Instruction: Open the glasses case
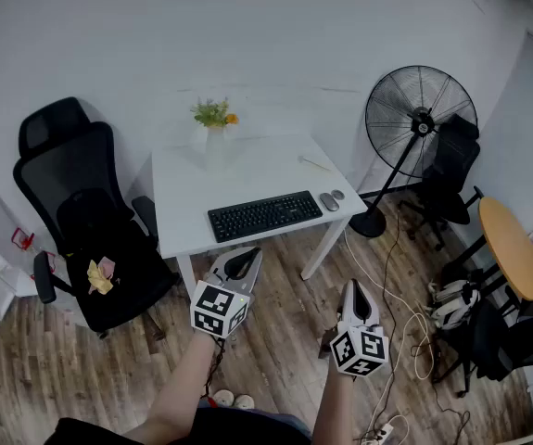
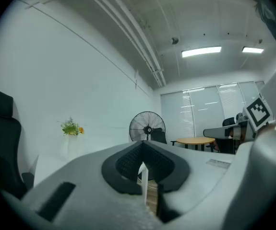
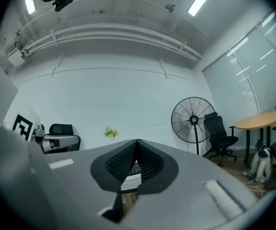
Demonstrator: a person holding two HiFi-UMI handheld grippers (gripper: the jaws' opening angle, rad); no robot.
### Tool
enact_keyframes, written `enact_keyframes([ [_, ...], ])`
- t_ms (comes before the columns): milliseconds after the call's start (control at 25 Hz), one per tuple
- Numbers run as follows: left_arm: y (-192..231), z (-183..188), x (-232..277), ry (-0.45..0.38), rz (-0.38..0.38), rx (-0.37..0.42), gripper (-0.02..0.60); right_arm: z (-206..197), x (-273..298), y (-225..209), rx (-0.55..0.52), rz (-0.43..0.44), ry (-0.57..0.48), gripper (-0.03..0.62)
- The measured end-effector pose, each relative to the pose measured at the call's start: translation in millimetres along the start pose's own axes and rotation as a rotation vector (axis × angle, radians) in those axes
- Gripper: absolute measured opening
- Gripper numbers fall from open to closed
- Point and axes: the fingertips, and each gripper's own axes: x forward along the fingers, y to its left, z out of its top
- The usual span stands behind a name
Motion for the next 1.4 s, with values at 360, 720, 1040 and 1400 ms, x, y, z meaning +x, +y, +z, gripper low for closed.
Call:
enact_keyframes([
  [360, 2, 0, 0, 0.001, 0.003, -0.003, 0.008, 1, 4, 6, 0.002, 0.018, 0.001, 0.012],
  [720, 6, -1, 3, -0.003, 0.002, -0.011, 0.008, -2, 7, 11, 0.007, 0.035, -0.002, 0.014],
  [1040, 9, -5, 5, 0.005, -0.002, -0.014, 0.008, -3, 12, 18, 0.003, 0.059, -0.019, 0.014],
  [1400, 16, -7, 9, 0.007, 0.000, -0.020, 0.008, -5, 19, 14, 0.029, 0.036, -0.028, 0.141],
])
